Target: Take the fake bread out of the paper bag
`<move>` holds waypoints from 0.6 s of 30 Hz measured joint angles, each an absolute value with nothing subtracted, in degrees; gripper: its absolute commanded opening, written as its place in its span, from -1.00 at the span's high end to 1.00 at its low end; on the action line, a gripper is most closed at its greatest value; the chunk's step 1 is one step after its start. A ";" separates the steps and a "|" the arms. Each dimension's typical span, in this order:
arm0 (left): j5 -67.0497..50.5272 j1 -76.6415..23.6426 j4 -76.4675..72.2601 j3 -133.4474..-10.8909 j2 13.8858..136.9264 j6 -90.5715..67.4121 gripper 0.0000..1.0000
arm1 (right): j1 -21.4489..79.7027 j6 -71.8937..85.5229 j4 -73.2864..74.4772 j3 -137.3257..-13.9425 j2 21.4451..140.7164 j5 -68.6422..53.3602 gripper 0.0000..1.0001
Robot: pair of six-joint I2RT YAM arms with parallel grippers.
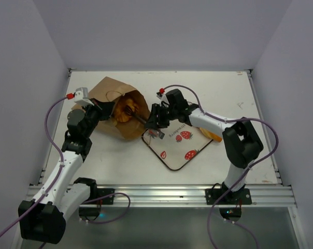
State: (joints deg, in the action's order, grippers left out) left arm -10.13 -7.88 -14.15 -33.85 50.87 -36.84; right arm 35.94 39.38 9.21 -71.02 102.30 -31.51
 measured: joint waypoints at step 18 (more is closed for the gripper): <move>-11.14 -7.88 -15.70 -31.83 50.61 -35.68 1.00 | 32.95 37.80 8.62 -70.06 101.10 -35.35 1.00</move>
